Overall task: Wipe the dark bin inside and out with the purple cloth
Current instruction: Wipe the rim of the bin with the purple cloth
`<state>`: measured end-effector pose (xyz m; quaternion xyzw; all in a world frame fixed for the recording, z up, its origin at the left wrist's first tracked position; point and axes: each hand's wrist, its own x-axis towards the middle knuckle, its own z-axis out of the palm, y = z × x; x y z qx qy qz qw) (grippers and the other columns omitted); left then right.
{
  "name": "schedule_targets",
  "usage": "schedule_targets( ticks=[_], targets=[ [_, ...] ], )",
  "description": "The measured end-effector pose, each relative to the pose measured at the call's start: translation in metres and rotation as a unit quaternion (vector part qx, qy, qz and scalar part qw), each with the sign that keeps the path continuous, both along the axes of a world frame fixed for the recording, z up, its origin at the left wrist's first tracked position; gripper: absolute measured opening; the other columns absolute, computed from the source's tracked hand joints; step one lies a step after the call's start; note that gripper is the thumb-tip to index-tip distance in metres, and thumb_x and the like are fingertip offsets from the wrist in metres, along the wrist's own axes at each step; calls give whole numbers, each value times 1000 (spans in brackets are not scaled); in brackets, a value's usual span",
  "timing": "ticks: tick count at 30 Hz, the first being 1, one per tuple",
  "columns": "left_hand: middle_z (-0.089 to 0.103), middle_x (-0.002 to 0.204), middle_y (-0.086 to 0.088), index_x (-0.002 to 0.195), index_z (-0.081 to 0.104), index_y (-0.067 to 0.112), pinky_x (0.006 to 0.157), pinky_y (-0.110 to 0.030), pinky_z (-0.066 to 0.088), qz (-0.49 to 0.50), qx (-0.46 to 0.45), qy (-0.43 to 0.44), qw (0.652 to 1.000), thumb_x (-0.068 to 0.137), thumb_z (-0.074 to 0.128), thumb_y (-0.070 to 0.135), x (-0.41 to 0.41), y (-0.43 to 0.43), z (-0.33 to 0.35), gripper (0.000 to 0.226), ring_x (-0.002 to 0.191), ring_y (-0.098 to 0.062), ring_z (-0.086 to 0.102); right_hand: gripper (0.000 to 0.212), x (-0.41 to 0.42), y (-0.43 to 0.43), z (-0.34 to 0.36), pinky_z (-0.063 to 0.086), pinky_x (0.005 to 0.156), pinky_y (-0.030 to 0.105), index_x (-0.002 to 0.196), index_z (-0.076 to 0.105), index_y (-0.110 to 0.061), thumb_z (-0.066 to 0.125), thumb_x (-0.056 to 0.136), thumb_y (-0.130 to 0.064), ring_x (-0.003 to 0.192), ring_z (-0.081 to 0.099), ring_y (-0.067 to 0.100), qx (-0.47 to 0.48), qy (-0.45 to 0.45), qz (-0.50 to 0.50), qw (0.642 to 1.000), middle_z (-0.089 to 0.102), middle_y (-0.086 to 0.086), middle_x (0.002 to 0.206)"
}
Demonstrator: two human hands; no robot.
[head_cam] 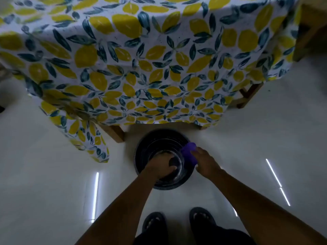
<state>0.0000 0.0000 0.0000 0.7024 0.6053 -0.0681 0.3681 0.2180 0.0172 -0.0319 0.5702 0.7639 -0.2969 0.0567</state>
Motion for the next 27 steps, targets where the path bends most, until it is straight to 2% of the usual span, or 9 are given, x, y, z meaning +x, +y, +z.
schedule_targets(
  ticks=[3,9,13,15,17,19,21,23,27],
  targets=[
    [46,144,-7,139,43,14,107,-35,34,-4,-23,-9,1000,90,55,41,10,5,-17,57,133,-26,42,71,0,8,-14,33,111,40,148,27,-19,60,86,-16,138,31,35,4,-31,1,1000,13,14,157],
    [53,134,-11,133,47,12,101,-38,41,-11,-69,-9,998,88,55,44,22,10,-55,56,122,-30,50,64,-8,18,-49,52,88,37,136,38,-11,63,78,-2,110,53,31,48,1,-25,999,36,15,136],
    [59,124,-11,124,52,12,91,-38,47,-22,-85,-14,996,83,54,59,33,2,-77,62,111,-30,56,53,-8,19,-60,52,85,37,128,45,-10,60,79,1,104,54,29,63,47,-43,996,42,16,127],
    [62,113,-12,113,55,10,81,-36,47,-45,-81,3,996,83,53,63,41,-6,-82,61,102,-29,59,52,-11,18,-63,54,84,37,125,47,-12,61,77,2,104,54,28,71,55,-46,995,44,15,125],
    [62,110,-12,110,55,10,79,-36,47,-73,-72,34,994,83,52,64,49,-11,-84,61,99,-28,59,50,-13,17,-66,55,82,35,122,49,-13,62,76,2,101,55,26,70,66,-42,994,45,13,122],
    [63,112,-13,111,56,8,82,-38,49,-85,-69,56,992,85,55,56,55,-13,-83,55,100,-30,60,48,-13,15,-65,54,81,32,119,51,-12,61,75,4,99,56,24,64,76,-37,994,46,12,118],
    [63,115,-16,110,58,4,86,-40,51,-69,-72,66,993,89,55,33,57,-12,-81,36,103,-32,60,43,-13,15,-63,53,81,30,117,53,-10,60,76,2,96,56,24,62,89,-41,993,47,13,114],
    [63,115,-19,107,59,1,89,-40,50,-53,-69,75,993,88,51,16,56,-9,-77,26,103,-34,60,40,-14,17,-58,52,80,29,119,54,-10,60,80,-2,92,57,25,66,102,-55,991,48,14,112],
    [62,119,-19,112,58,2,92,-38,46,-12,-5,63,998,91,46,16,41,1,-68,28,108,-34,59,41,-19,29,-42,48,79,26,121,56,-7,64,81,-7,93,59,27,82,139,-113,980,51,16,112]
  ],
)
